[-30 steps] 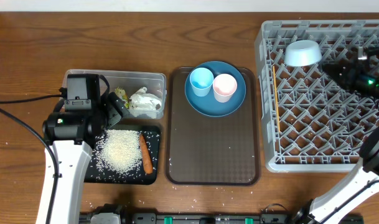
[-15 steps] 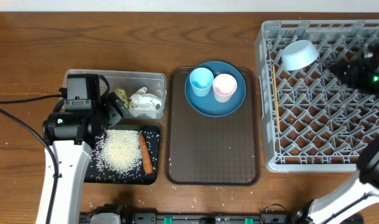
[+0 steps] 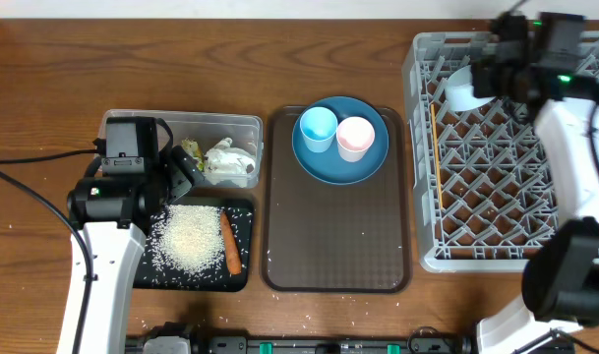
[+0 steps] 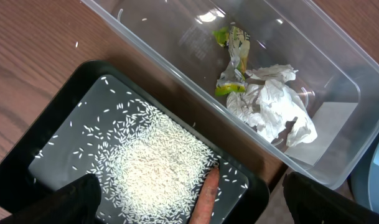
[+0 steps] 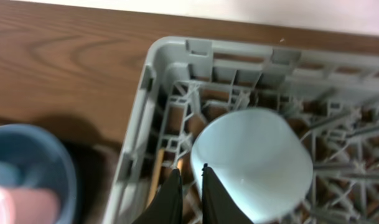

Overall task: Sort waste into correct bins and load items into the dishwasher rack
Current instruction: 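Open the right gripper off the bowl and raise it, then reach the left gripper to the light-blue cup on the blue plate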

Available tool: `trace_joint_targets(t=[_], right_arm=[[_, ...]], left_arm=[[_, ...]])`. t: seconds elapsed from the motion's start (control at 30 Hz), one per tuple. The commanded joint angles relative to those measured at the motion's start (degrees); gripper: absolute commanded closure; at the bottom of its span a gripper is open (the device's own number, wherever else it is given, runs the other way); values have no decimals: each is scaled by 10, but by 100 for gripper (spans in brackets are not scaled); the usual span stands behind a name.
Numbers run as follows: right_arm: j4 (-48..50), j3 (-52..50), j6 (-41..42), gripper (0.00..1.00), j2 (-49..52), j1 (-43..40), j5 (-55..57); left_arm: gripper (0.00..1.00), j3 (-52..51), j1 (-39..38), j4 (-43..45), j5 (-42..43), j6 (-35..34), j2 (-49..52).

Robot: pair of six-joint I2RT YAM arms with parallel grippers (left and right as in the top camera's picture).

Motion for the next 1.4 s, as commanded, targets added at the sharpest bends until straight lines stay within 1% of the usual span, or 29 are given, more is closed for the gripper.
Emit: trace_joint_targets(t=[0.0, 0.1, 0.27, 0.37, 0.43, 0.57, 0.67, 0.8, 0.9, 0.97, 1.0, 1.03, 1.07, 1.1, 1.13, 1.17, 1.2, 1.37], right_arm=[[26, 2, -12, 94, 30, 17, 113], [46, 2, -12, 96, 58, 19, 147], [53, 2, -12, 93, 106, 8, 153], [37, 2, -7, 99, 119, -2, 173], [22, 2, -7, 99, 117, -7, 191], [-8, 2, -8, 99, 100, -9, 228], [-27, 2, -7, 98, 73, -7, 224], [-59, 2, -2, 96, 15, -1, 174], [-99, 2, 32, 92, -41, 3, 107], [-133, 2, 42, 85, -76, 3, 51], [-153, 2, 42, 78, -95, 2, 23], [-168, 2, 42, 74, -108, 2, 6], [-186, 2, 43, 67, -124, 2, -13], [-200, 2, 49, 58, -135, 3, -31], [-207, 2, 56, 44, -141, 3, -44], [-217, 2, 68, 11, -149, 2, -63], [-228, 2, 78, 1, -153, 3, -75], [-284, 2, 85, 1, -155, 3, -88]], left_arm=[[4, 8, 2, 0, -3, -5, 2], [4, 8, 2, 0, -3, -5, 2], [4, 8, 2, 0, -3, -5, 2], [4, 8, 2, 0, -3, -5, 2], [4, 8, 2, 0, -3, -5, 2], [4, 8, 2, 0, -3, -5, 2], [4, 8, 2, 0, -3, -5, 2], [4, 8, 2, 0, -3, -5, 2], [4, 8, 2, 0, -3, -5, 2], [4, 8, 2, 0, -3, -5, 2], [4, 8, 2, 0, -3, -5, 2], [4, 8, 2, 0, -3, -5, 2], [4, 8, 2, 0, -3, -5, 2], [4, 8, 2, 0, -3, -5, 2], [4, 8, 2, 0, -3, -5, 2], [4, 8, 2, 0, -3, -5, 2], [4, 8, 2, 0, -3, -5, 2], [4, 8, 2, 0, -3, -5, 2]])
